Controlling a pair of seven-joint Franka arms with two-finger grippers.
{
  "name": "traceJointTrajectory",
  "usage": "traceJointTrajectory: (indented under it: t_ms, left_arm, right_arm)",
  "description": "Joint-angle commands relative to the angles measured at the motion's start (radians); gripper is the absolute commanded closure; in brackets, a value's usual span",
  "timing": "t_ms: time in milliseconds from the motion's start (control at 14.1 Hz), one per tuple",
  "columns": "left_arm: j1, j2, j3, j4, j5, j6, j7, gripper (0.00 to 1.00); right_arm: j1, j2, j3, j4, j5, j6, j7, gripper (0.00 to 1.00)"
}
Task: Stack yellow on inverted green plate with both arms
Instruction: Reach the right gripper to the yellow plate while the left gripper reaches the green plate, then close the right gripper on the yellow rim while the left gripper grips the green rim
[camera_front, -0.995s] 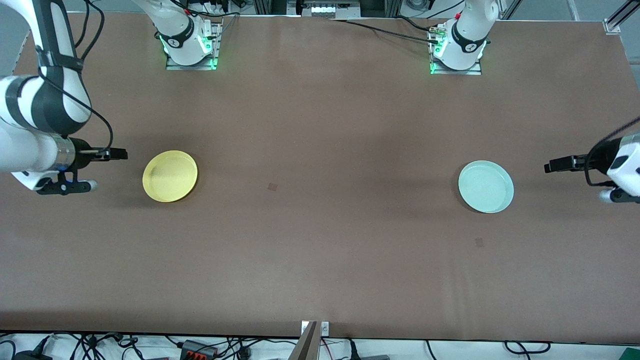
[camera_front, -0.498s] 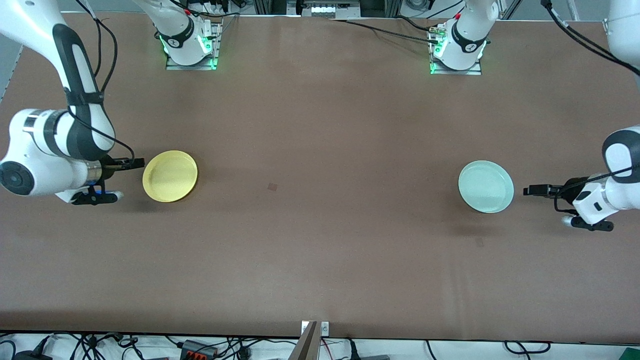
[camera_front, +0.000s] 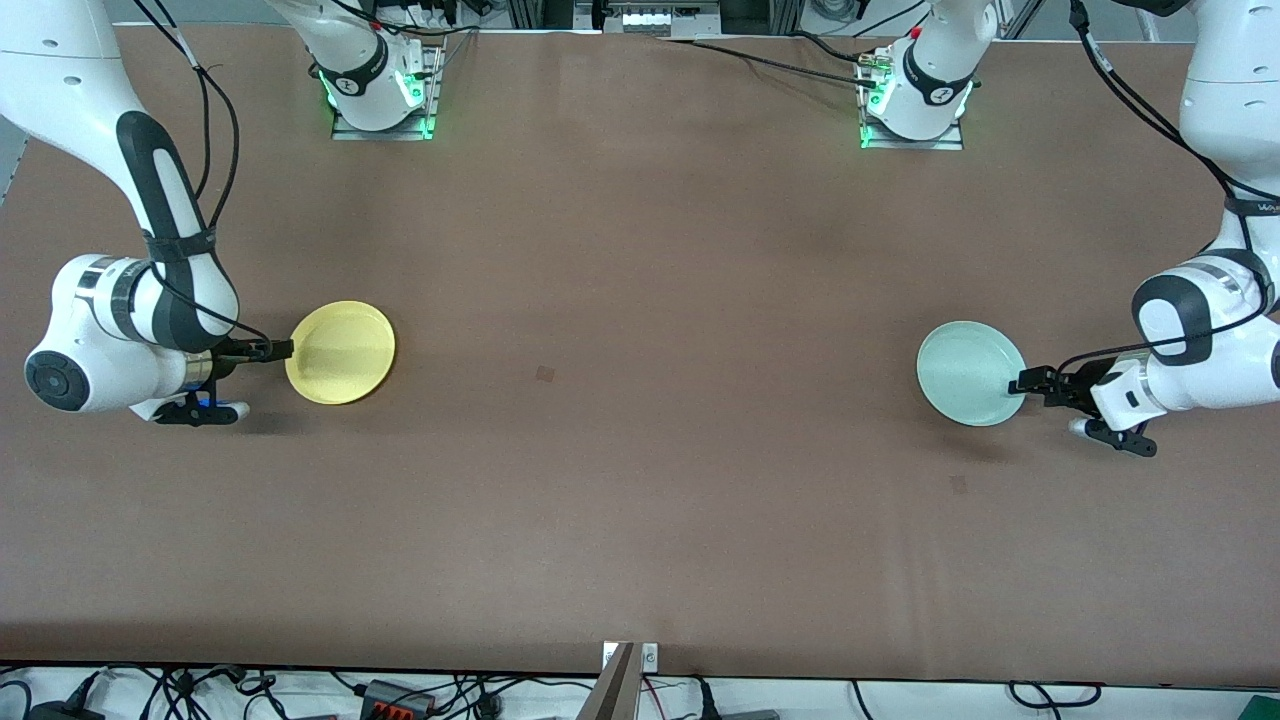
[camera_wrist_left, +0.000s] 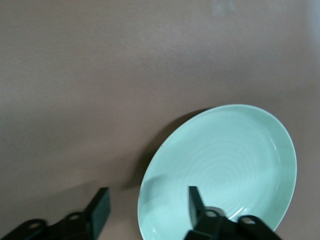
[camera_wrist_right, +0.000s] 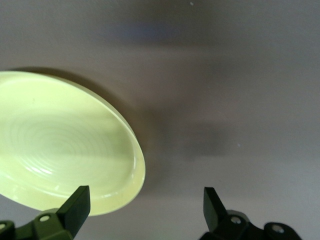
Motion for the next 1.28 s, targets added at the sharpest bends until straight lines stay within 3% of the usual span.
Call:
traceJointTrajectory:
  t_ms: [0,71,213,355,427,711,853,995,1209]
  left_arm:
    - [0.010,0.024,-0.008,-0.008,-0.022,0.016,0.124,0.53]
    - [0.011,0.028,-0.008,-0.008,-0.022,0.017,0.155,0.61]
    - [0.017,0.039,-0.008,0.000,-0.022,0.016,0.160,0.72]
    - [0.017,0.039,-0.008,0.001,-0.022,0.013,0.160,0.94]
    - [0.017,0.039,-0.008,0.004,-0.024,0.019,0.157,0.99]
    - [0.001,0.005,-0.015,0.041,-0.028,0.020,0.139,0.99]
    - [-0.022,-0.001,-0.041,0.145,-0.021,-0.005,0.116,0.99]
    - [-0.064,-0.001,-0.037,0.229,0.011,-0.085,0.030,0.99]
    - [-0.136,-0.059,-0.049,0.260,0.216,-0.121,-0.215,0.99]
  right_arm:
    - [-0.007,0.039,0.010,0.010,0.051,0.036,-0.006,0.00]
    - [-0.007,0.048,0.012,0.010,0.051,0.051,-0.006,0.00]
    - [-0.007,0.056,0.012,0.009,0.052,0.054,-0.015,0.14]
    - [-0.008,0.070,0.012,0.009,0.052,0.054,-0.018,0.26]
    - [-0.008,0.068,0.012,0.009,0.052,0.053,-0.018,0.32]
    - [-0.007,0.068,0.012,0.010,0.052,0.048,-0.020,0.82]
    - [-0.008,0.068,0.012,0.010,0.052,0.051,-0.020,0.99]
    - [-0.009,0.068,0.012,0.010,0.051,0.051,-0.020,1.00]
    - [-0.005,0.056,0.015,0.013,0.051,0.043,-0.024,1.00]
